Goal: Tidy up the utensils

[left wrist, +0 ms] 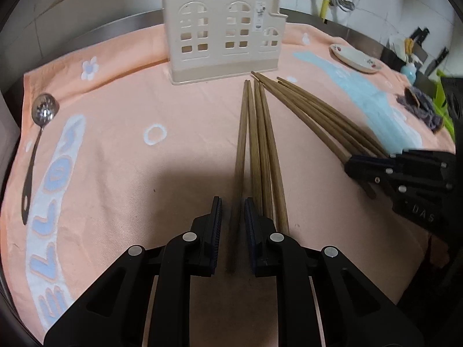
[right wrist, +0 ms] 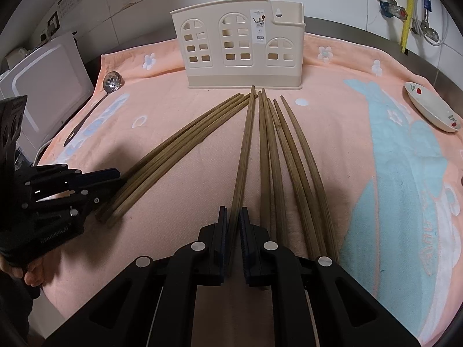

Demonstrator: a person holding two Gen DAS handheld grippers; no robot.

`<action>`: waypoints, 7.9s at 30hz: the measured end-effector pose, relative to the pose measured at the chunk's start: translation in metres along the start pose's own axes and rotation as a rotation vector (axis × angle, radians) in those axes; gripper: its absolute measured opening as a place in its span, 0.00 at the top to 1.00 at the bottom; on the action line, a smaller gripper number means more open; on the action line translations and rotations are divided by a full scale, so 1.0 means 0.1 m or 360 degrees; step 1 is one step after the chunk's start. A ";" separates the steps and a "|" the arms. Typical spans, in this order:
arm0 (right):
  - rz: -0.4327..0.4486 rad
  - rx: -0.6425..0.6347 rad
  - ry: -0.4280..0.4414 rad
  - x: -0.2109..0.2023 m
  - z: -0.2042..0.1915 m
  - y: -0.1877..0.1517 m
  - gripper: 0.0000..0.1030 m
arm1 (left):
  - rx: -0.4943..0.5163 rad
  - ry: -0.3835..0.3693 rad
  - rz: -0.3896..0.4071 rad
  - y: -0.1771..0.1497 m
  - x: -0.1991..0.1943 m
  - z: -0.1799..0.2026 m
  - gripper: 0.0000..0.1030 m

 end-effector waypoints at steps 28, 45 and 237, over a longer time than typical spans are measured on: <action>0.0187 -0.0038 -0.0025 -0.30 0.03 0.06 0.94 | -0.0139 0.0031 0.0134 0.06 -0.15 0.07 0.93; 0.0443 -0.0132 0.0084 -0.94 0.01 0.54 0.94 | -0.0136 0.0005 0.0389 0.37 -0.76 0.11 0.94; -0.0032 -0.0198 -0.0071 -0.24 0.66 -0.11 0.87 | -0.0093 -0.0004 0.0060 0.11 0.04 0.11 0.84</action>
Point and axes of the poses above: each gripper's, at about its wrist camera, not at the fingertips, and x roughly the way its jaws point, z to its right, y to its top, the point moved 3 cm from there along x, roughly the way its jaws point, and after that the axes turned 2 degrees about x, right-handed, at the moved point
